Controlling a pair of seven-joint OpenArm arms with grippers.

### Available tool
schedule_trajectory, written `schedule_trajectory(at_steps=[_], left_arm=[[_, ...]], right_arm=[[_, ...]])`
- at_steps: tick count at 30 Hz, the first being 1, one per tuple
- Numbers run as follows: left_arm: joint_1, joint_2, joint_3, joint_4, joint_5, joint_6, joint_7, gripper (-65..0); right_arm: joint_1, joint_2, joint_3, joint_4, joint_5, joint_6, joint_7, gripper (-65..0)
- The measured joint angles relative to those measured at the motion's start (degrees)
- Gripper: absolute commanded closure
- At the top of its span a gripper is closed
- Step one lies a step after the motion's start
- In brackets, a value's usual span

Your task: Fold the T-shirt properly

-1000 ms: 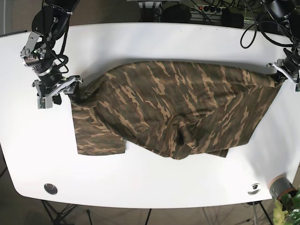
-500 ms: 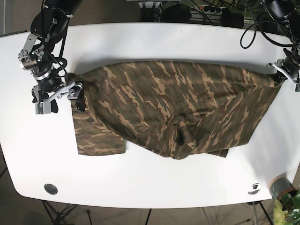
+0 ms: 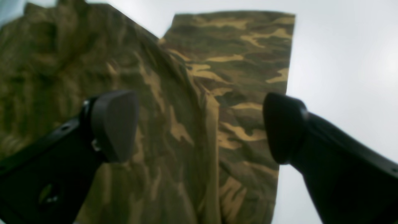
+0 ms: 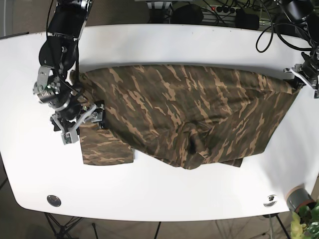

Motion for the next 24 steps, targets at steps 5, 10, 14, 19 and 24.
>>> schedule_trajectory(at_steps=[5, 10, 14, 19, 24], left_arm=[[0.0, 0.0, 0.0, 0.0, 0.0, 0.0, 0.0, 0.0], [0.0, 0.0, 0.0, 0.0, 0.0, 0.0, 0.0, 0.0], [0.0, 0.0, 0.0, 0.0, 0.0, 0.0, 0.0, 0.0], [0.0, 0.0, 0.0, 0.0, 0.0, 0.0, 0.0, 0.0], [0.0, -0.2, 2.8, 0.0, 0.0, 0.0, 0.0, 0.0]], right_arm=[[5.3, 0.1, -3.5, -8.9, -4.8, -0.04, 4.2, -60.6], [8.3, 0.2, -4.8, -17.4, -4.3, 0.22, 5.9, -60.6], [8.7, 0.2, -4.7, -21.1, -4.7, 0.15, 6.5, -60.6], [9.1, -0.5, -4.7, -24.5, -4.5, 0.02, 9.3, -60.6], [8.7, -1.3, -4.9, -27.6, -4.5, 0.46, 10.0, -60.4]])
